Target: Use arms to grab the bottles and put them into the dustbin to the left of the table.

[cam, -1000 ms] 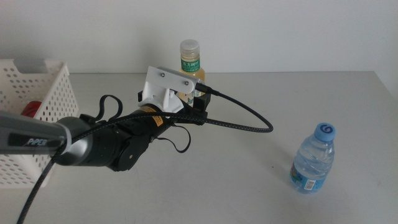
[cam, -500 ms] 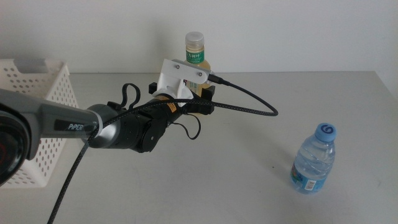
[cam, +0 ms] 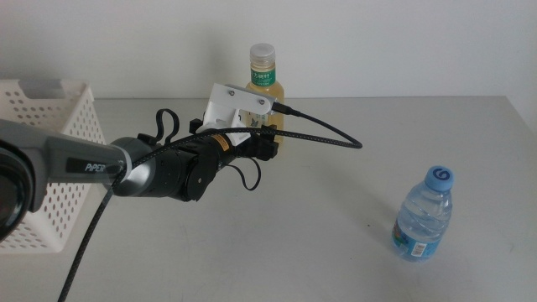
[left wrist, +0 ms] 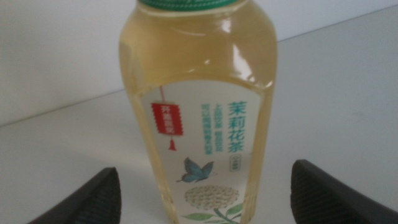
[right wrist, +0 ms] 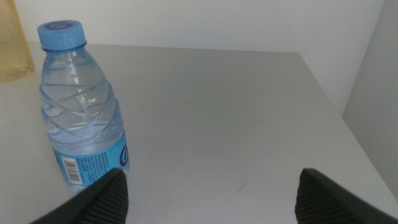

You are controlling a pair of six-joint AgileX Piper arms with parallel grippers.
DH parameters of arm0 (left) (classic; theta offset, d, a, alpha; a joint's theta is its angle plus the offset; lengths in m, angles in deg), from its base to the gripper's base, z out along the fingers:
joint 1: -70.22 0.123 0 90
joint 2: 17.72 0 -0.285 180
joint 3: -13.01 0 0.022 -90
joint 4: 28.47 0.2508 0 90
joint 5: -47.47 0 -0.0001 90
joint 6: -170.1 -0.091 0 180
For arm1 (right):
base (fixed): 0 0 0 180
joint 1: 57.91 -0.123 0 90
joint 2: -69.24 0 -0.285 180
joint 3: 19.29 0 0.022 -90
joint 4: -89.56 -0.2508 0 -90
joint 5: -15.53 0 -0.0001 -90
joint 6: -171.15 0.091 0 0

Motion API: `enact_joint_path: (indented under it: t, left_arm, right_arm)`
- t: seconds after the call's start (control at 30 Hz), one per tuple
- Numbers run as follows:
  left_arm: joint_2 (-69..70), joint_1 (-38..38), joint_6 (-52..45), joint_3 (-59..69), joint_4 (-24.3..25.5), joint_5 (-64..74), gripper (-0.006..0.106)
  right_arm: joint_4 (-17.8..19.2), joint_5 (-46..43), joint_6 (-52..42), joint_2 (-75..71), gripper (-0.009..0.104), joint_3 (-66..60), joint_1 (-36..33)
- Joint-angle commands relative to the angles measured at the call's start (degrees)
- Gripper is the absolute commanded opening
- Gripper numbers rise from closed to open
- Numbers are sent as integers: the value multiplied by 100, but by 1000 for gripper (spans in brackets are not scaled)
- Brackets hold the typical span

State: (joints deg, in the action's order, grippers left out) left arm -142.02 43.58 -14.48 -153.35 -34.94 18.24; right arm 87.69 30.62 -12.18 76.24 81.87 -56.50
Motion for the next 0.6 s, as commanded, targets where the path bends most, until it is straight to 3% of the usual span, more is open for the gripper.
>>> enact_joint_path:
  t: [0.0, 0.2, 0.47, 0.57]
  left_arm:
    - [422, 47, 78, -135, -9, -322, 94]
    - [431, 199, 359, -135, 334, -444, 94]
    - [318, 456, 1571, -377, 1749, -442, 94]
    - [166, 475, 1846, -611, 1980, -435, 94]
  right_arm:
    - [67, -431, -49, -124, 94, 51, 38]
    - [67, -431, -49, -124, 94, 51, 38]
    - [67, -431, -49, -124, 94, 51, 38]
    - [67, -431, -49, -124, 94, 51, 38]
